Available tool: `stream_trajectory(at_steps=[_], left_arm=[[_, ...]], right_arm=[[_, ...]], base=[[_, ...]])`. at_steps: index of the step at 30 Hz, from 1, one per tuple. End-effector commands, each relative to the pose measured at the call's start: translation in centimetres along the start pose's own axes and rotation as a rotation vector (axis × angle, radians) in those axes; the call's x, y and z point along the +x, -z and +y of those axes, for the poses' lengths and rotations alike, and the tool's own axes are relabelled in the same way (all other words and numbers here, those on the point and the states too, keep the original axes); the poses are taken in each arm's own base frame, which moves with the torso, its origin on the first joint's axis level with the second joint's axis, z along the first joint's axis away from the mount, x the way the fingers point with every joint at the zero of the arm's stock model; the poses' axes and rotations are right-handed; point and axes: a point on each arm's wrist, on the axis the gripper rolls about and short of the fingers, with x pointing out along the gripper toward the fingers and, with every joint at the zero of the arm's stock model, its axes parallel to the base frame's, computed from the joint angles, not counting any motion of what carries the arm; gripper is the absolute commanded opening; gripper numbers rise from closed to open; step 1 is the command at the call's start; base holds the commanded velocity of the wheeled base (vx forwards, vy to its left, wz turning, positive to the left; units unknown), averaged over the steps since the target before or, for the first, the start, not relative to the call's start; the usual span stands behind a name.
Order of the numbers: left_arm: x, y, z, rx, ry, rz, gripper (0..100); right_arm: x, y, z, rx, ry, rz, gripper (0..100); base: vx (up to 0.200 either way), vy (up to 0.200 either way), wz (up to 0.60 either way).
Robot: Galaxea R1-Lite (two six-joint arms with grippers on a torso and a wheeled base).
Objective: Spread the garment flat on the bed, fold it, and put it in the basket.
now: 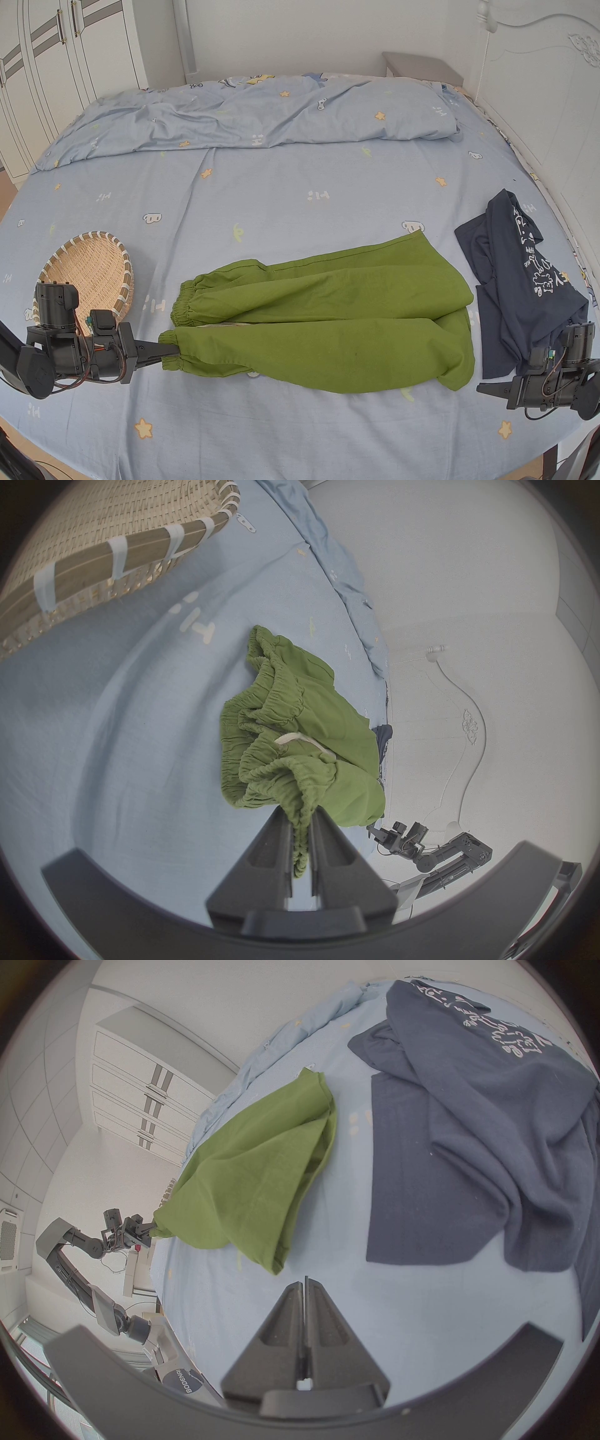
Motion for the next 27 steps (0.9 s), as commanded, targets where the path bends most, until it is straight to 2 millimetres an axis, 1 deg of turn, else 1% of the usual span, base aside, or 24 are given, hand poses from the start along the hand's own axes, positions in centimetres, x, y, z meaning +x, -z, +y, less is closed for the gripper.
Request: stream_trajectory(at_steps=[1, 4, 5, 11, 12, 18, 23, 27], left_arm=[[0.1, -0.1, 0.0, -0.001, 0.000, 0.001, 0], [0.0, -0.1, 0.0, 0.001, 0.001, -0.002, 0], [0.0, -0.1, 0.0, 0.002, 0.001, -0.002, 0], [0.0, -0.1, -0.1, 0.004, 0.003, -0.004, 0], [0.0, -0.1, -0.1, 0.005, 0.003, -0.005, 0], [-0.1, -0.2, -0.2, 0.007, 0.004, -0.008, 0], [-0.1, -0.2, -0.2, 0.008, 0.005, -0.009, 0], [-0.1, -0.3, -0.2, 0.008, 0.005, -0.011, 0]], right_arm=[[-0.4, 0.5, 0.0, 0.003, 0.000, 0.016, 0], [-0.1, 0.6, 0.5, -0.016, -0.015, 0.027, 0], [0.1, 0.6, 0.7, -0.024, -0.024, 0.036, 100], [0.4, 0.5, 1.0, -0.043, -0.038, 0.042, 100], [0.7, 0.4, 1.3, -0.058, -0.055, 0.046, 100], [1.4, -0.2, 1.8, -0.081, -0.081, 0.043, 100], [2.9, -1.1, 2.1, -0.087, -0.113, 0.053, 100], [3.5, -1.7, 2.1, -0.090, -0.121, 0.037, 100]], base=[[0.000, 0.000, 0.00], [0.000, 0.000, 0.00], [0.000, 0.000, 0.00], [0.000, 0.000, 0.00], [0.000, 0.000, 0.00], [0.000, 0.000, 0.00], [0.000, 0.000, 0.00], [0.000, 0.000, 0.00]])
